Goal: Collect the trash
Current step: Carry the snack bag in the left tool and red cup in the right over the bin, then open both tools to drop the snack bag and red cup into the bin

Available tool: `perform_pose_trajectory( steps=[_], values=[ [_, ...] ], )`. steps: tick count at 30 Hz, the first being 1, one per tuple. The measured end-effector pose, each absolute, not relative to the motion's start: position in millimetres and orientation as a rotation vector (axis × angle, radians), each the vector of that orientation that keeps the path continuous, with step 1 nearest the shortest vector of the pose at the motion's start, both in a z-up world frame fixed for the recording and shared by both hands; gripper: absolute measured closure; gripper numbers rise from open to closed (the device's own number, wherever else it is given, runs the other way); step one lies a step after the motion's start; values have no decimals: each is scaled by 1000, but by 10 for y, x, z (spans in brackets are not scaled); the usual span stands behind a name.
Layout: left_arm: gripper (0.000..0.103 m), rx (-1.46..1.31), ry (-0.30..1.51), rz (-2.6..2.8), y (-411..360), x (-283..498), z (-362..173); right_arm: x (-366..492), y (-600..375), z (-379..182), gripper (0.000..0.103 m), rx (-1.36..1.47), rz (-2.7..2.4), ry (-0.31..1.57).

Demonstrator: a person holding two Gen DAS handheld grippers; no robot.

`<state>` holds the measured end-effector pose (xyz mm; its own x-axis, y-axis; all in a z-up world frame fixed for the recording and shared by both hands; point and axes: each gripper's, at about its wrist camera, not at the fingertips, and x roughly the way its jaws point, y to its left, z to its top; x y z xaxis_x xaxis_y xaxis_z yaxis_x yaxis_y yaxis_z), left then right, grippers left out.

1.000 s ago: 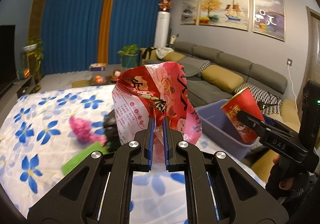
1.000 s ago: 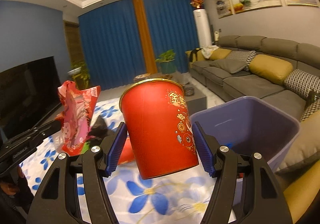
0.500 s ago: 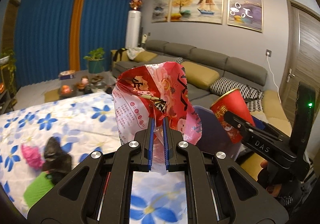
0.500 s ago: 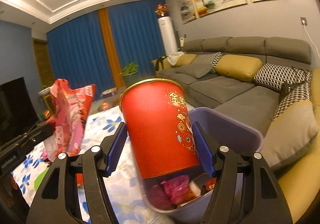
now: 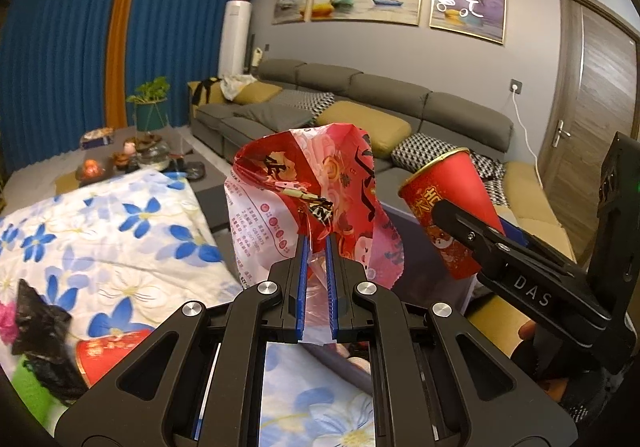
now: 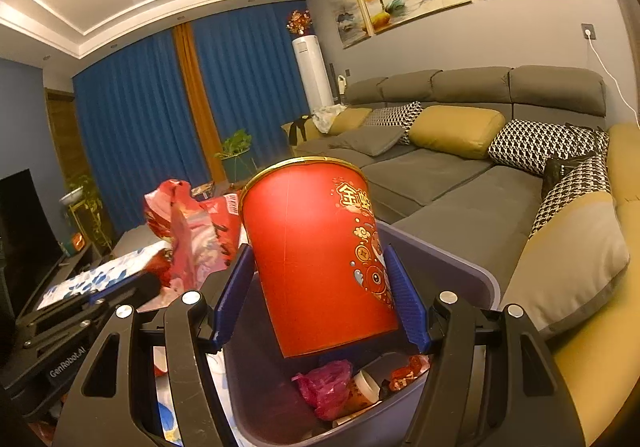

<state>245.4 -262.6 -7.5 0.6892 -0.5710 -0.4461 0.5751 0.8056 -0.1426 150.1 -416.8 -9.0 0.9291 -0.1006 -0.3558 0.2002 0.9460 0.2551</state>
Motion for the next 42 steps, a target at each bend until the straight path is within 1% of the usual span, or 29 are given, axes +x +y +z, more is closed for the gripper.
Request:
perform_pose_trajectory(
  steps=[15, 38, 40, 41, 42],
  values=[
    [95, -2, 548, -700, -2889, 2631, -269, 1576, -4206, -91, 37, 304, -174, 350],
    [94, -15, 602, -749, -2980, 2742, -487, 1673, -4208, -132, 36, 339, -180, 373],
    [90, -13, 604, -754, -2978, 2746, -498, 1683, -4219, -134, 35, 348, -182, 375],
    [81, -15, 612, -752, -2971, 2756, -511, 1680, -4225, -138, 32, 351, -184, 375],
    [65, -18, 619, -747, -2955, 2773, -523, 1675, -4249, -141, 30, 365, -192, 371]
  ],
)
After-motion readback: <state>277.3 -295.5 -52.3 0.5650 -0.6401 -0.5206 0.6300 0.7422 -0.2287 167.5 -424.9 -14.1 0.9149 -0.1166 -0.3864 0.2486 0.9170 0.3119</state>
